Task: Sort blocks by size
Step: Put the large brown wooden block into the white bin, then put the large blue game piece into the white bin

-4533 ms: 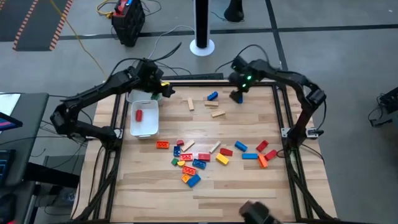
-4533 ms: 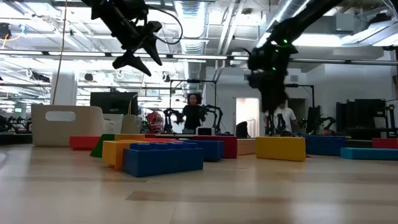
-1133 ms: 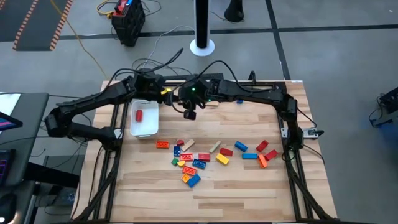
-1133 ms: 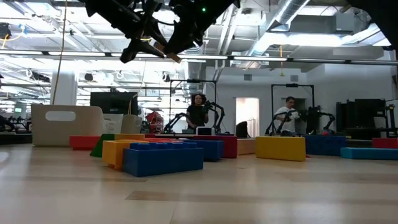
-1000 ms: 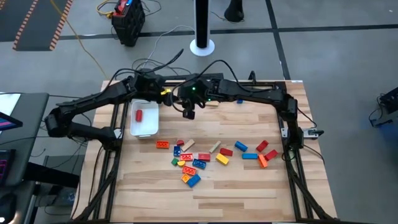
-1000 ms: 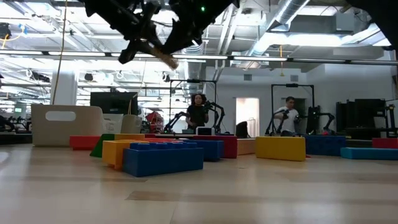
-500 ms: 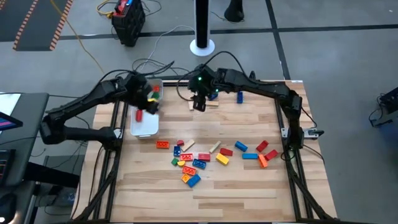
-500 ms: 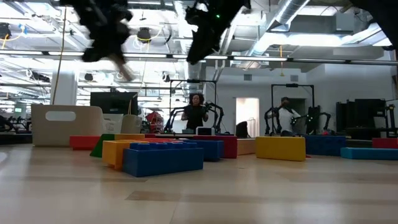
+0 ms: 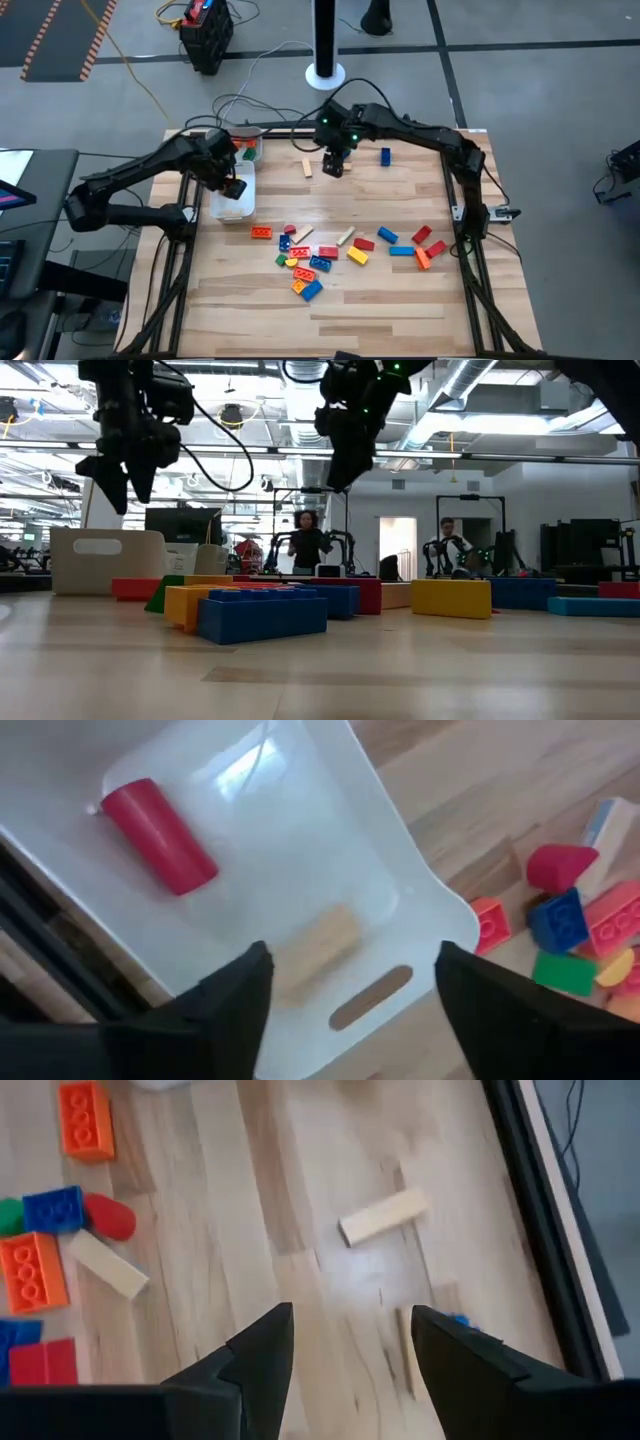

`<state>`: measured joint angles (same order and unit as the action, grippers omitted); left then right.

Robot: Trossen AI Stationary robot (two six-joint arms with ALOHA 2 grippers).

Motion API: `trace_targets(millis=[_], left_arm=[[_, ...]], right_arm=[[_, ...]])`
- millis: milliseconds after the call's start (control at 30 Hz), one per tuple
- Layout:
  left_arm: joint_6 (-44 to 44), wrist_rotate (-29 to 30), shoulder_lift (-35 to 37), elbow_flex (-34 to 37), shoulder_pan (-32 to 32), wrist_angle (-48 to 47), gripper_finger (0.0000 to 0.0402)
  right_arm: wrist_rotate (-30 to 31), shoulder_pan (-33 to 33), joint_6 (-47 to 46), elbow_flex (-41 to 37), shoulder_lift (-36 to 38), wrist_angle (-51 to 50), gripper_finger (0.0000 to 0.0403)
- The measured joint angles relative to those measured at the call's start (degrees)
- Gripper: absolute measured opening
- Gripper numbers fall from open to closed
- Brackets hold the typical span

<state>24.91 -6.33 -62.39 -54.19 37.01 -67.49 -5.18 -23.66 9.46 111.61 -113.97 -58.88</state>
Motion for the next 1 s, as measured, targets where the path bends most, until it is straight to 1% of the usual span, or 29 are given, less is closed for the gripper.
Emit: trace_targets(millis=[67,133,200,267,333,400,467,600,667,867,1000], left_arm=[[-0.22,-0.02,0.00,-1.33,0.00,0.56,0.0287],[-0.71,-0.02,0.00,-3.48,0.00,1.65,0.0290],[-1.88,-0.02,0.00,-5.80,0.00,3.05,0.0288],[-2.78,-0.04,0.02,-7.83,-0.01,5.94,0.0283],[-2.80,-0.05,0.02,-9.24,-0.23,7.95,0.0279],[-1.97,-0.19,0.02,-10.31,-0.42,8.22,0.0276],[-0.72,-0.36,0.06,-10.79,-0.46,7.91,0.0275],[1.96,0.18,0.17,-10.80,-0.46,8.20,0.0274],[2.85,0.46,0.17,-10.80,-0.46,8.16,0.0274],[4.08,1.47,0.13,-10.80,-0.46,9.91,0.0274],[4.53,1.48,0.13,-10.80,-0.46,11.24,0.0274]], right_arm=[[-0.16,-1.51,0.27,-0.71,0.00,-0.92,0.0230],[-0.80,-3.80,1.21,-2.14,0.00,-1.00,0.0230],[-1.00,-6.36,3.21,-3.69,-0.13,-0.97,0.0230],[-1.01,-8.31,7.76,-4.93,-0.87,-1.06,0.0230],[-0.85,-9.44,12.34,-5.75,-1.68,-3.38,0.0233],[-0.08,-10.38,13.29,-7.86,-1.79,-5.65,0.0240],[0.84,-12.23,9.51,-9.88,-1.68,-5.65,0.0249],[1.78,-18.28,-2.55,-14.96,-1.68,-5.69,0.0263],[2.26,-20.87,-7.04,-17.85,-1.68,-4.74,0.0265],[1.95,-24.82,-12.34,-25.77,-1.59,-2.38,0.0266],[2.68,-25.28,-12.98,-28.18,-1.28,-1.40,0.0266]])
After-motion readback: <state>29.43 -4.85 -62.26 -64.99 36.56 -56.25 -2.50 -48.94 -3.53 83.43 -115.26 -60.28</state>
